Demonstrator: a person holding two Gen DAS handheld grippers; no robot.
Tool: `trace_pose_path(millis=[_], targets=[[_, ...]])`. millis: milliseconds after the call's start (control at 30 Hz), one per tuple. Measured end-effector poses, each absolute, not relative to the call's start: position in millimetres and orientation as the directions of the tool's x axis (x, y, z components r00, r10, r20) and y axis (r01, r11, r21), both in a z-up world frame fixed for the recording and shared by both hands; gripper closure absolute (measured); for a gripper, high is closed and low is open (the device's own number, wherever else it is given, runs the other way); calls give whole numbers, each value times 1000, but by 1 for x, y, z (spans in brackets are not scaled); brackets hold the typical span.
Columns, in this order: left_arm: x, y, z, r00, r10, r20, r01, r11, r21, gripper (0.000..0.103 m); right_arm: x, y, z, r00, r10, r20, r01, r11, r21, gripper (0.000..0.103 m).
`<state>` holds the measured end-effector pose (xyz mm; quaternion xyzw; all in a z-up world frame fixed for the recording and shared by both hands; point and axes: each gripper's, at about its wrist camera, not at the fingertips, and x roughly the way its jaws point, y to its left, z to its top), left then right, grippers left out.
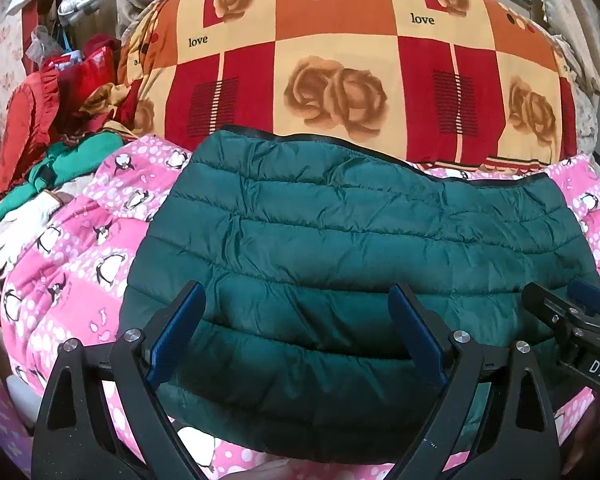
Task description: Fold large clothes
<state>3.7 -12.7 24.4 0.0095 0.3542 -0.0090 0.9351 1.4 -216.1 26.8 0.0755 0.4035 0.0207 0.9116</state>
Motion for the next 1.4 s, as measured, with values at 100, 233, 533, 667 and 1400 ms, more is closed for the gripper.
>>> trace_pose_path(millis=[100, 233, 533, 667, 1400], targets=[[5, -12, 24, 747, -11, -664, 21, 1000, 7, 10, 4, -214, 28, 680, 88, -728, 18, 991, 136, 16], [7, -11, 23, 747, -8, -665, 20, 1000, 10, 10, 7, -210, 29, 686, 75, -724, 13, 993, 114, 16], [11, -11, 21, 742, -6, -670, 18, 1000, 11, 10, 11, -210, 26, 680, 74, -729, 10, 994, 110, 16], [13, -11, 19, 739, -7, -674, 23, 1000, 15, 10, 11, -212, 25, 678, 75, -731, 12, 994, 112, 16], [17, -16, 18, 738, 1, -674, 27, 999, 32, 10, 14, -214, 23, 678, 77, -731, 18, 992, 122, 16]])
